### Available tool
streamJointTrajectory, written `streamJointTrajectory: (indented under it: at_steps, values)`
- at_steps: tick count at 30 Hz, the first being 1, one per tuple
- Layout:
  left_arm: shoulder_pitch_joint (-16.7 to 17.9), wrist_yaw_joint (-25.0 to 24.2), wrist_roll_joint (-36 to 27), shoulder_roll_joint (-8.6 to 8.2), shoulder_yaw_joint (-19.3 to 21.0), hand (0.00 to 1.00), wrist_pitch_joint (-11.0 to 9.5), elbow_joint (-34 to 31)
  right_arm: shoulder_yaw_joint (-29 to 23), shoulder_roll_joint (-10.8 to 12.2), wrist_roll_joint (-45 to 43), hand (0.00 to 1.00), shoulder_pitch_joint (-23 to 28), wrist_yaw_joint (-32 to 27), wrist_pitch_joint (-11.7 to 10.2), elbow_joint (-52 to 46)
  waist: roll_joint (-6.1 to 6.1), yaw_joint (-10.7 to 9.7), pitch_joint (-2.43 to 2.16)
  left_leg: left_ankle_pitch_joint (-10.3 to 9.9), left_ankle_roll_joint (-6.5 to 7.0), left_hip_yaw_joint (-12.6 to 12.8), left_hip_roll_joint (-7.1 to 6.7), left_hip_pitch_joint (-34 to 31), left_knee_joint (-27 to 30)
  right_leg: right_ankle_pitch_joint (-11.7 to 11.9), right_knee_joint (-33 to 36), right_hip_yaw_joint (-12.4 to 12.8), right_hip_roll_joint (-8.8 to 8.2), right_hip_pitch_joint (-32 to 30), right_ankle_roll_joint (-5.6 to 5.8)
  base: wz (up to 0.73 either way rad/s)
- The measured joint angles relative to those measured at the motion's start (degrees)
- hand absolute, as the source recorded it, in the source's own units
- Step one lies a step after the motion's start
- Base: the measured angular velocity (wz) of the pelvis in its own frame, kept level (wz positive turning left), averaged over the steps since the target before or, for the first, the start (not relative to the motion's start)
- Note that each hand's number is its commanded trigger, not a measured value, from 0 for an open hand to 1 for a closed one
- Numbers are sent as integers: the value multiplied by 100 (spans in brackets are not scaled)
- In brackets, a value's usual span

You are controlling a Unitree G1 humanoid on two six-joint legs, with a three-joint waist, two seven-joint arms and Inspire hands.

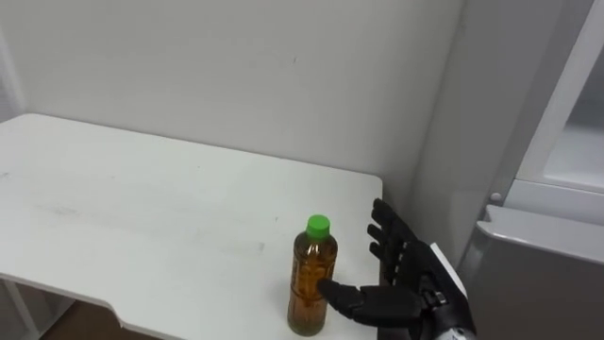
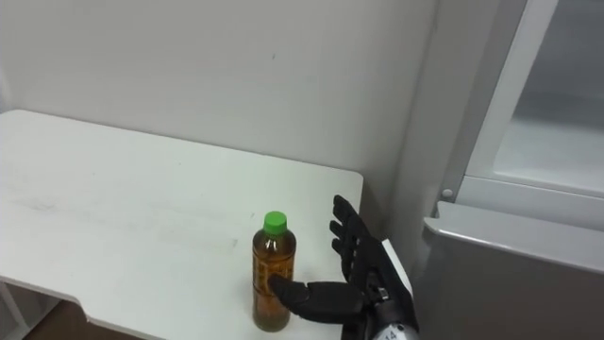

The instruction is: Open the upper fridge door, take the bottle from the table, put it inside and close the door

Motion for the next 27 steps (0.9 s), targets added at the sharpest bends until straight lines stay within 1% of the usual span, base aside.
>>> streamJointTrajectory:
  at_steps: [1, 3, 7, 10, 11, 13, 16, 18, 27]
  values:
    - [-7, -4, 1, 0, 0, 0, 16, 0, 1, 6, -16, 0, -21, -1, 0, 35, 14, 0, 9, 0, 0, 0, 0, -1, 0, 0, 0, 0, 0, 0, 0, 0]
    - [-11, -5, 0, -5, 0, 0, 21, 0, 9, 7, -18, 0, -92, -4, 1, 171, 15, 9, 10, 0, 0, 12, 0, -1, -1, 0, 0, 0, 0, -1, 0, 0]
    - [8, -5, 11, -26, 5, 0, 43, -32, 8, 26, -109, 0, -299, -7, 64, 600, 10, 21, 5, 1, 0, 12, -2, -4, 0, -1, -7, 5, -2, 0, 1, 0]
    - [16, -4, 61, -29, 4, 0, 67, -31, 9, 59, -244, 0, -312, -13, 65, 758, 11, 63, 5, 1, 1, -2, -2, -18, 1, -1, -27, -2, -2, 3, 1, 1]
    - [17, -1, 62, -30, 4, 0, 71, -29, 10, 61, -275, 0, -316, -21, 65, 797, 1, 88, -5, 1, 1, -26, -3, -19, 2, -1, -46, -8, -1, 14, 1, 4]
    - [18, 11, 61, -32, 4, 0, 82, -25, 14, 61, -294, 0, -355, -57, 67, 947, 6, 130, -2, 3, -1, -52, -2, 1, 12, -1, -68, -36, -1, 49, 1, 9]
    - [22, 30, 61, -60, 2, 0, 159, -22, 18, 64, -294, 0, -470, -128, 82, 1125, 17, 159, 5, 4, 0, -136, -2, 0, 39, -1, -75, -90, -8, 82, 1, 10]
    - [25, 36, 61, -62, 2, 0, 190, -22, 18, 68, -293, 0, -496, -177, 94, 1125, 17, 167, 6, 4, -1, -143, -2, -10, 49, -1, -78, -124, -12, 92, 1, 9]
    - [26, 57, 62, -146, 6, 0, 277, -24, 18, 68, -296, 0, -520, -241, 184, 1126, 21, 180, 8, 4, -2, -150, -3, -28, 52, -1, -80, -126, -14, 100, 1, 0]
